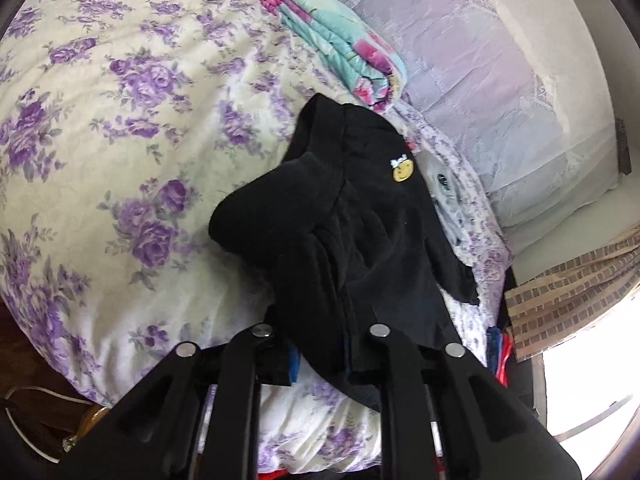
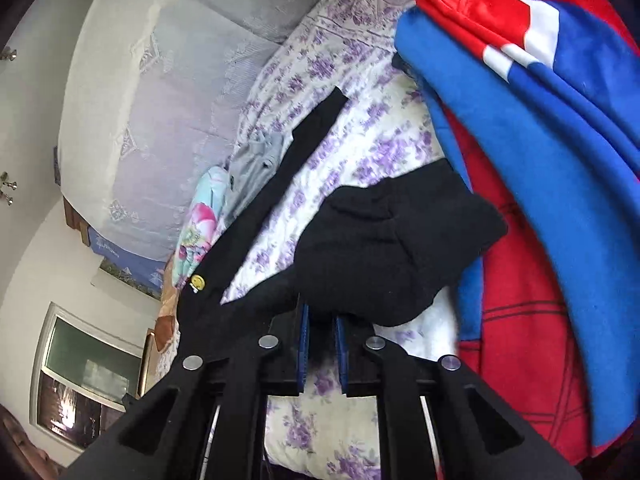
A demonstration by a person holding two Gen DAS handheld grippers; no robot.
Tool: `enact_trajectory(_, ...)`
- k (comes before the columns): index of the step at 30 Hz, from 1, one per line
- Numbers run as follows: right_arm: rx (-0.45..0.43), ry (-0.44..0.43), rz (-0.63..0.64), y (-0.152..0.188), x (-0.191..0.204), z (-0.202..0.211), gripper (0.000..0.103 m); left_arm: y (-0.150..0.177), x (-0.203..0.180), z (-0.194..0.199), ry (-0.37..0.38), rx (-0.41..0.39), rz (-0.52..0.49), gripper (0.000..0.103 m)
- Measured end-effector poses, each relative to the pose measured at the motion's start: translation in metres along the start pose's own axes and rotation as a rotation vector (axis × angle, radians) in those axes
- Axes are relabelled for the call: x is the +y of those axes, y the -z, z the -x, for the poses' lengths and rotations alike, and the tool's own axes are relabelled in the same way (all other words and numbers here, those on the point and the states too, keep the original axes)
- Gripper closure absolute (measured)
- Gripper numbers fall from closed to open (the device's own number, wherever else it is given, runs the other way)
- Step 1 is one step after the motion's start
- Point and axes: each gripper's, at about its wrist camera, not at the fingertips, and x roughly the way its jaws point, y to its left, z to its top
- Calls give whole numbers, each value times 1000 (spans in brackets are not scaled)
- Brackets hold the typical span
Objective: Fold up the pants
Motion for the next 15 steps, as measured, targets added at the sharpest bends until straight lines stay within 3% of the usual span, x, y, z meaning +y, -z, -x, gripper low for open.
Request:
enact_trajectory(1,-11,8,-32,2,-10,0,67,1,7,-2,-48,-5,16,62)
enact_trajectory(2,-21,-24,-44,4,-13,2,67,3,14,-3,-32,-10,34,56)
enact_trajectory(5,-80,0,-41,6,-10,23,65,7,21,9,0,-24,35,56)
enact_trajectory(10,-321,156,32,9,15,64,57,8,8,43,-142,-171,-29,53)
enact_trajectory(12,-329,147,127,10,39,54,52,7,-6,49,-153,-202,-66,53)
enact_trajectory(15,-232,75,244,14,79,8,48,8,-44,51,-95,-233,-166,53)
